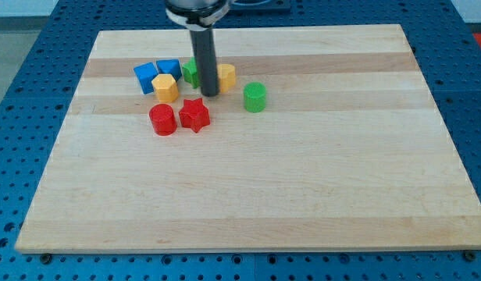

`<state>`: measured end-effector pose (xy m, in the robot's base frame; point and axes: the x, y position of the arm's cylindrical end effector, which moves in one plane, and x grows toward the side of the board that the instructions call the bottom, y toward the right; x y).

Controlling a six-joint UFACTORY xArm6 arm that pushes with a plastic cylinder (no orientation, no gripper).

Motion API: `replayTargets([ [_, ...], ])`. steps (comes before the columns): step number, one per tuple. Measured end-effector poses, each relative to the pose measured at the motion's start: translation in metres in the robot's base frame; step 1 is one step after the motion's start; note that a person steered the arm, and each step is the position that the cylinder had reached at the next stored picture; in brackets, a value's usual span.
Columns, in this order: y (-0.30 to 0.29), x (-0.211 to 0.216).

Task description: Move arm towards center left of the board

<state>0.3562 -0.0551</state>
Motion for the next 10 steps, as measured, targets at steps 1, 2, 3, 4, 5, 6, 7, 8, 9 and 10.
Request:
replayTargets([
  [1, 0.044, -0.015],
  [2, 0.068, -0.033],
  [3, 0.121, -0.042],
  [4, 0.121, -0.042],
  [5, 0.134, -0.019],
  [6, 0.132, 0.064],
  [7, 0.040, 0.138],
  [8, -0.068, 0.185],
  [9, -0.151, 0.130],
  [10, -0.180, 0.070],
])
